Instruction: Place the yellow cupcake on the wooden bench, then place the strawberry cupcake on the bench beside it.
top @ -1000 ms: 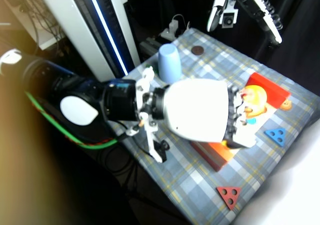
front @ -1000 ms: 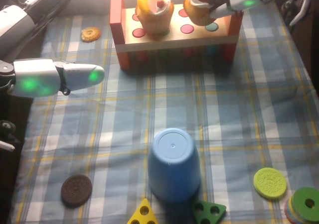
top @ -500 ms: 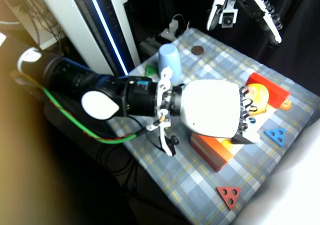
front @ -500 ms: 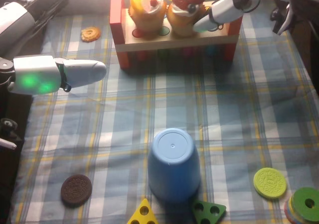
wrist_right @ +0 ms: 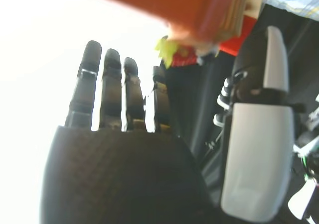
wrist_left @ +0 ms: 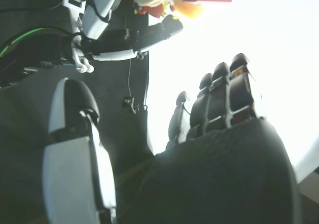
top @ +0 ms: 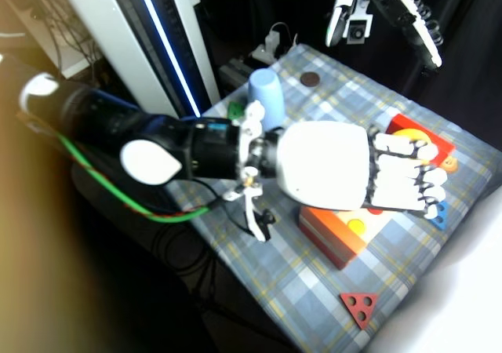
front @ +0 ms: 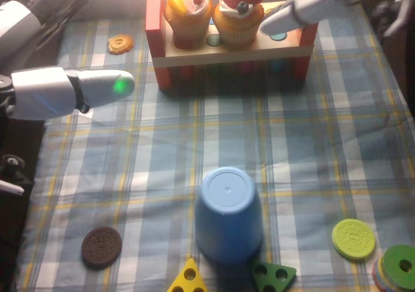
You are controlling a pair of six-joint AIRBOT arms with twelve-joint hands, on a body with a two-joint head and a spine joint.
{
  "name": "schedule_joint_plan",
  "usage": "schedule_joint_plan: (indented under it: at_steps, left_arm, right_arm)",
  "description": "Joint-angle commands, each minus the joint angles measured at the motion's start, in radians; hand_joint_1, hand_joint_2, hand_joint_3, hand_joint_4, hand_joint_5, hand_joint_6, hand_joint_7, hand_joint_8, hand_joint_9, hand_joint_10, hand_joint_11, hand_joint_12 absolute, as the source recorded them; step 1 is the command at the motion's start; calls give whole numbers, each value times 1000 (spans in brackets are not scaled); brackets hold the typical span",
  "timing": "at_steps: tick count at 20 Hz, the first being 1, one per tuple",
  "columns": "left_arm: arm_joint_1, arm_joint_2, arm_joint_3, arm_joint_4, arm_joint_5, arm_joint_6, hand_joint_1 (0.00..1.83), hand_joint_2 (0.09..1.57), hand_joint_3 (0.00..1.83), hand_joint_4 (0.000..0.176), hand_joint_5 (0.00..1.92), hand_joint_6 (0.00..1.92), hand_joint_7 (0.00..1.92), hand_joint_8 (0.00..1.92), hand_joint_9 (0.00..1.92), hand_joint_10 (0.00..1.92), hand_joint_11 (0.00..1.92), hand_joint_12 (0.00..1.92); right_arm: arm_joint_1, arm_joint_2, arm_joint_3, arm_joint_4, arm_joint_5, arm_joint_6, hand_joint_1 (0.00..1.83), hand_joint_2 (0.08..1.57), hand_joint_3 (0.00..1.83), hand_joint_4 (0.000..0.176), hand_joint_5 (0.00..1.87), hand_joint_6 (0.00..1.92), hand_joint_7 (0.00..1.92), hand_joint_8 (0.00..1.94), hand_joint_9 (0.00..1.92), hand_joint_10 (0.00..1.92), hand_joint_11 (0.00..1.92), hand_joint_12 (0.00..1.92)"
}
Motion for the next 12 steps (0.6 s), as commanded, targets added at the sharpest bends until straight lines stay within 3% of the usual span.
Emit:
schedule_joint_plan:
  at_steps: [1,2,3,4,6,7,8,9,10,11,12]
  left_arm:
    - [-4,15,5,14,-165,-32,759,938,8,146,16,3,0,0,0,0,4,2]
    - [9,27,2,25,-197,-72,756,930,3,148,25,5,0,0,0,0,46,21]
    - [25,37,-3,33,-231,-105,727,924,0,152,18,2,0,0,0,0,72,34]
    - [43,48,-11,40,-270,-131,709,913,0,124,18,2,0,0,15,6,107,53]
    - [79,57,-20,44,-310,-171,719,909,0,135,5,1,0,0,0,0,54,37]
    - [106,56,-10,52,-339,-248,700,908,0,134,31,11,16,6,0,0,22,25]
    - [126,54,-4,54,-369,-295,704,906,0,109,33,10,27,9,5,2,39,35]
    - [158,51,3,53,-426,-371,729,923,3,116,6,1,5,1,0,0,7,6]
    - [182,52,5,53,-480,-423,779,911,0,99,0,0,0,0,0,0,27,13]
    - [205,52,3,53,-535,-456,769,907,0,103,0,0,0,0,0,0,60,27]
    - [236,52,-5,53,-603,-485,753,894,0,146,0,0,7,2,7,3,106,49]
  right_arm:
    - [14,38,-19,50,199,-8,703,865,1,175,0,0,0,0,1,0,0,379]
    - [-6,96,-68,81,268,-30,626,871,1,176,0,0,0,0,0,0,0,423]
    - [-42,143,-112,123,338,-57,684,879,1,176,0,0,0,0,0,0,0,84]
    - [-90,186,-154,175,419,-80,845,876,0,176,0,0,0,0,0,0,0,16]
    - [-231,252,-232,284,609,-93,920,848,0,176,0,0,0,0,0,0,0,0]
    - [-367,280,-283,369,755,-93,1244,871,0,176,0,0,0,0,0,0,0,0]
    - [-435,290,-305,416,839,-93,1109,851,0,176,0,0,0,0,0,0,0,0]
    - [-532,302,-337,478,949,-93,908,837,0,166,0,0,0,0,0,0,21,9]
    - [-598,311,-363,524,1040,-84,862,848,0,157,0,0,0,0,0,0,3,1]
    - [-647,317,-379,547,1114,-71,980,858,0,139,0,0,0,0,0,0,0,0]
    - [-693,322,-400,560,1194,-61,923,888,12,138,0,0,7,2,10,4,23,10]
